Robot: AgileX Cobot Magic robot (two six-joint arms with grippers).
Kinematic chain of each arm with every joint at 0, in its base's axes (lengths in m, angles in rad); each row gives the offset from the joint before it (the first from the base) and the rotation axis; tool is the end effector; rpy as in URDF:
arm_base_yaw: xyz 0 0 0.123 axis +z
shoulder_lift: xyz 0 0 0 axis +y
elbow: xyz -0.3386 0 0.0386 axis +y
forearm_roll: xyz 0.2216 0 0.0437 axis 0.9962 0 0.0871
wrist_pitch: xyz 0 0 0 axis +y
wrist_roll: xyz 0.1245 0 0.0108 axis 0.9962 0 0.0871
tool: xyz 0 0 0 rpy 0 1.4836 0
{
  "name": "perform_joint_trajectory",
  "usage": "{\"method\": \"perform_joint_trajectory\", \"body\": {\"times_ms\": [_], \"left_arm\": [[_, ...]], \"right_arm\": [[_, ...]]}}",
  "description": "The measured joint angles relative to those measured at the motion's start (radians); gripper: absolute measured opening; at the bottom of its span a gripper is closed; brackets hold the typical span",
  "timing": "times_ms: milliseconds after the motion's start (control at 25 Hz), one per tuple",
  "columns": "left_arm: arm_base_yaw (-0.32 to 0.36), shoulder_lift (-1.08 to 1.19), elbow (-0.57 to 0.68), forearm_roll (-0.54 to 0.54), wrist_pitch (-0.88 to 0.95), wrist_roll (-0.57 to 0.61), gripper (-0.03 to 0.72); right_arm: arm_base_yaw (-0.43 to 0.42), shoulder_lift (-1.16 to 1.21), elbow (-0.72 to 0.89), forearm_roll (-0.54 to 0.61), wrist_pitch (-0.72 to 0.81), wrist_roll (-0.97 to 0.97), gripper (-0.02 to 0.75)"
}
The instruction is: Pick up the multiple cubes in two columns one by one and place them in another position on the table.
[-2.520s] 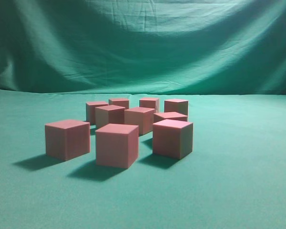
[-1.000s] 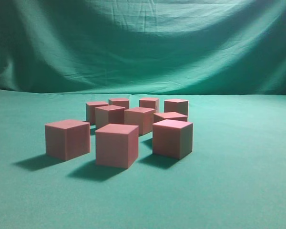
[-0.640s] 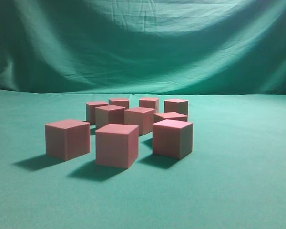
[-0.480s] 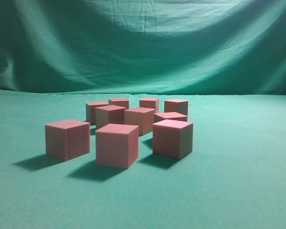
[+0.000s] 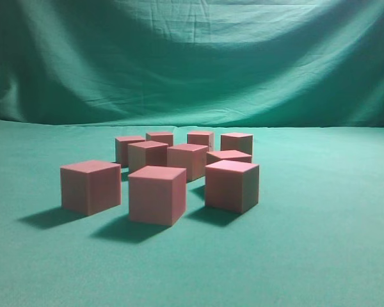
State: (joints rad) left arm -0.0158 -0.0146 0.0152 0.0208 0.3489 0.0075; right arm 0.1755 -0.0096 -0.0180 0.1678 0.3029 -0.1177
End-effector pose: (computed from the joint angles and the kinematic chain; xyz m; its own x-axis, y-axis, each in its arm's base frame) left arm 0.0032 0.0008 0.1677 -0.2589 0.0311 -0.9654 0.0159 0.9995 0.0280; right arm 0.0029 0.0068 0.1852 -0.1896 0.0096 -0.9818 -0.2147 0.9753 0.0510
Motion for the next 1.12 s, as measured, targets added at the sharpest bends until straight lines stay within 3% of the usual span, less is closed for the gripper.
{"method": "perform_joint_trajectory", "body": {"times_ms": [280,600,1120], "left_arm": [[0.000,0.000,0.000,0.000,0.000,0.000,0.000],[0.000,0.000,0.000,0.000,0.000,0.000,0.000],[0.000,0.000,0.000,0.000,0.000,0.000,0.000]], "right_arm": [[-0.040,-0.002,0.045,0.006,0.011,0.004,0.000],[-0.040,-0.002,0.045,-0.002,0.090,0.004,0.000],[-0.040,-0.002,0.045,-0.006,0.094,0.004,0.000]]}}
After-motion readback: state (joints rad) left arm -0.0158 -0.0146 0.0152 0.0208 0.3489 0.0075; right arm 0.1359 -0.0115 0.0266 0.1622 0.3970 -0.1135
